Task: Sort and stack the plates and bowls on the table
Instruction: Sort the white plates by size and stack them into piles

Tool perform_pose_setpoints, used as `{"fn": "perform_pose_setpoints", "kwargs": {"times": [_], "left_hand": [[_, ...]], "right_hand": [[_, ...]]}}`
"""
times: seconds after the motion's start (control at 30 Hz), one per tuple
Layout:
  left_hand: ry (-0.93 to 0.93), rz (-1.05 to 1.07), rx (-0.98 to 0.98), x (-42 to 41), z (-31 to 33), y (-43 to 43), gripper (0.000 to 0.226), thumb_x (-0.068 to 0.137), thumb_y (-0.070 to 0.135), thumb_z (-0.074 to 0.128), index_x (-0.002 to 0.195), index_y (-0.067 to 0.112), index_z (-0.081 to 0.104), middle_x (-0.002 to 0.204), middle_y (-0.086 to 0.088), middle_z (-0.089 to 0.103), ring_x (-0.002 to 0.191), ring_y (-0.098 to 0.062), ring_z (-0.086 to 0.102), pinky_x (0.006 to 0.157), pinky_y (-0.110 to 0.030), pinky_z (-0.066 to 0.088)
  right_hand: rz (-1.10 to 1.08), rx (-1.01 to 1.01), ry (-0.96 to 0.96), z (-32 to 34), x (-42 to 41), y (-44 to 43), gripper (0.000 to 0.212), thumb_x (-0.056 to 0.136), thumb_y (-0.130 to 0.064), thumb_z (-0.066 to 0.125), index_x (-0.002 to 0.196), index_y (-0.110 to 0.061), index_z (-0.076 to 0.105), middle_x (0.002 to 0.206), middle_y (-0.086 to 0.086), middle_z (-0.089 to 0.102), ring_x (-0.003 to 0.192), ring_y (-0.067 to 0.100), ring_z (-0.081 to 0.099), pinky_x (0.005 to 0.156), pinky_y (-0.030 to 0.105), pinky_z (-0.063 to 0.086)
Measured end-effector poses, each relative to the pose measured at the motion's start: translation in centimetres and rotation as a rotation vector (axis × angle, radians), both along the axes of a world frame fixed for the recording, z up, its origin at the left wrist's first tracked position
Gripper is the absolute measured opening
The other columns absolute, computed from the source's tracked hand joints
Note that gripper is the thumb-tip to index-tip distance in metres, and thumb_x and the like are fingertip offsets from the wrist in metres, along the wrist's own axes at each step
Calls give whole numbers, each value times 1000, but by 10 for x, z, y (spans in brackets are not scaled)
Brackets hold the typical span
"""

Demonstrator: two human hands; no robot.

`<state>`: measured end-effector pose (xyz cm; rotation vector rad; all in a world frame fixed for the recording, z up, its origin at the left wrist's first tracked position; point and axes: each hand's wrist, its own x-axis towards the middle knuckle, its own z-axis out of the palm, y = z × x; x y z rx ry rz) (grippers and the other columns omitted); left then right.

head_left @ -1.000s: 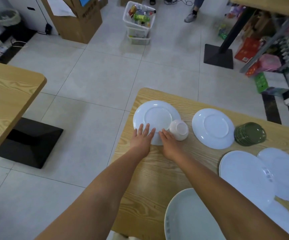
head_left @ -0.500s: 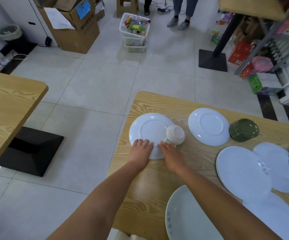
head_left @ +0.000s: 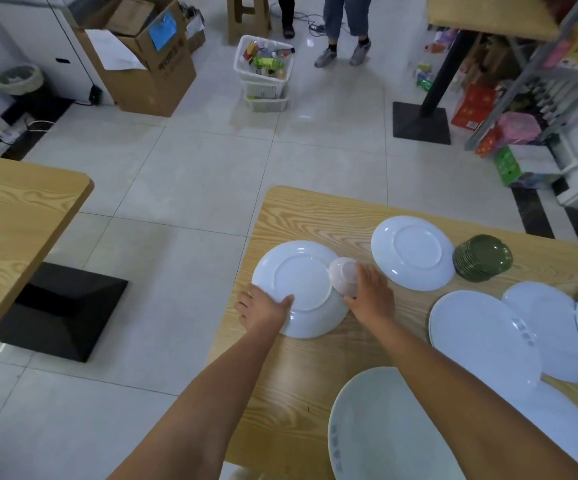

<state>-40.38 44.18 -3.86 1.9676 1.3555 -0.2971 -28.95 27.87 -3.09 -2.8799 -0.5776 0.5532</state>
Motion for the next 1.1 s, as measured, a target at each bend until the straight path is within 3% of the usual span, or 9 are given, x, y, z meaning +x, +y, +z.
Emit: {"fn": "perform_pose_setpoints", "kwargs": {"times": [0.2,0.5,0.7,0.8,0.93,1.1], "left_hand": [[97,15,4,10,-4,4,106,72,49,75,146,1,16,149,-15,17,139,-32,18,109,-43,30],[71,98,-81,20,-3,8,97,71,35,81,142,5,23,145,-11,17,136,-30,19,105,-44,36],[76,120,-84,21,-4,7,97,69,34,82,141,6,23,143,-11,19,134,-31,21,105,-42,36],[100,103,-86,23,-3,3,97,69,33,82,142,6,23,143,-11,19,133,-32,22,106,-42,35],[146,84,-84,26,0,-8,98,70,34,81,143,8,21,147,-12,17,135,-33,21,109,-40,32],[146,117,-107,30,4,-18,99,69,30,81,143,10,19,147,-14,18,135,-33,23,108,-40,33]], "right_hand": [[-11,9,82,-7,7,15,79,82,-47,64,144,-18,26,150,9,28,134,30,36,104,42,35],[233,-189,-171,-2,18,20,62,84,-52,59,124,-8,42,119,10,56,106,26,59,86,37,42],[329,-236,-200,0,15,21,49,86,-41,50,116,-2,48,108,13,64,95,27,65,75,31,46],[192,-148,-176,3,13,14,41,91,-32,45,116,0,50,103,15,67,93,30,66,71,33,46],[-201,96,-117,9,17,-4,28,94,-24,42,100,-1,57,86,14,68,79,32,66,64,35,49],[-650,173,76,5,20,-47,35,100,-21,35,117,-2,59,116,18,63,105,33,60,85,39,46]]}}
